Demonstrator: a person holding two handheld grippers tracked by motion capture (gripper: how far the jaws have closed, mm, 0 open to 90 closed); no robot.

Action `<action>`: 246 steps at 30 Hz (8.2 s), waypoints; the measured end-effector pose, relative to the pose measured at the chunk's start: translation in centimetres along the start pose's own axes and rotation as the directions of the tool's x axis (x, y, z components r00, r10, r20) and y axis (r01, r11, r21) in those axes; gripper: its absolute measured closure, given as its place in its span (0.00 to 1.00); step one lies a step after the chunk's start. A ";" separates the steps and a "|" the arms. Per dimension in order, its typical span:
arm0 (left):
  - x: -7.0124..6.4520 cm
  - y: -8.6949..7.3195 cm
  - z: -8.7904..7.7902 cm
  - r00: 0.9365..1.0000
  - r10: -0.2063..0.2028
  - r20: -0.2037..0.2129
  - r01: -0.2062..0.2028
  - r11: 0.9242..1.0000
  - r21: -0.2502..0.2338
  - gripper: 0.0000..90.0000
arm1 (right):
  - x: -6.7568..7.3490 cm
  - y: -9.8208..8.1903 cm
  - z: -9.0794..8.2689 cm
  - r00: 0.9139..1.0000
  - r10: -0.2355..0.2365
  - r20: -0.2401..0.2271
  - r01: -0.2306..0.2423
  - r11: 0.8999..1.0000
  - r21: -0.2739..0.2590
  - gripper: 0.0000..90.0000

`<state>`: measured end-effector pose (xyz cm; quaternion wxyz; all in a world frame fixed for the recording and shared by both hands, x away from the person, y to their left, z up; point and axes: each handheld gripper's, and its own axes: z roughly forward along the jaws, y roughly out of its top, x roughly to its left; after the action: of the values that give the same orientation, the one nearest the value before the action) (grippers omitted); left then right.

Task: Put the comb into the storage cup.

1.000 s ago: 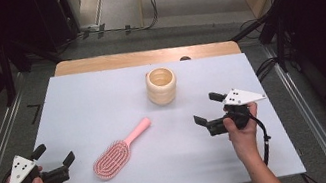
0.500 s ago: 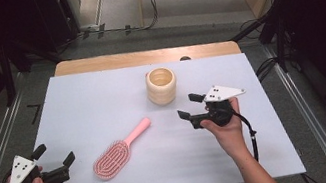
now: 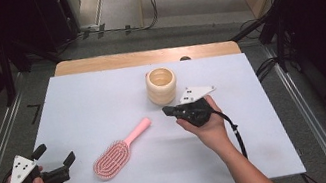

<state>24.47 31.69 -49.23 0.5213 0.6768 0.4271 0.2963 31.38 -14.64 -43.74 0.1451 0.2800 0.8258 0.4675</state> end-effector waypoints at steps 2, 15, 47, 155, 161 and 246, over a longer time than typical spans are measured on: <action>0.0 0.0 0.0 1.000 -0.001 0.001 0.001 1.000 0.000 0.00 | 0.1 0.4 0.7 1.000 -0.015 -0.018 0.016 1.000 0.018 0.97; 0.0 0.0 0.0 1.000 0.000 0.004 0.000 1.000 -0.002 0.00 | -0.7 2.5 4.6 0.999 0.007 -0.049 0.000 0.991 0.131 0.98; 0.0 0.0 0.0 1.000 0.007 0.010 -0.007 1.000 0.000 0.00 | -0.7 3.5 13.0 0.993 -0.046 -0.105 0.082 0.925 0.372 0.98; -0.2 0.0 0.1 0.999 0.024 0.022 -0.024 1.000 0.002 0.00 | 3.8 -0.7 6.4 0.975 -0.098 -0.199 0.175 0.890 0.421 0.51; -0.2 0.0 0.1 0.999 0.025 0.021 -0.026 1.000 0.006 0.00 | 4.6 0.3 6.4 0.964 -0.090 -0.249 0.193 0.883 0.429 0.09; -0.3 0.0 0.2 0.999 0.031 0.025 -0.032 0.999 0.008 0.00 | 7.6 0.2 7.6 0.936 -0.188 -0.298 0.308 0.849 0.430 0.76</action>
<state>24.52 31.35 -49.26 0.5191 0.6892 0.4110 0.2944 29.15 -4.74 -47.32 0.0295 0.1370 0.9551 0.2611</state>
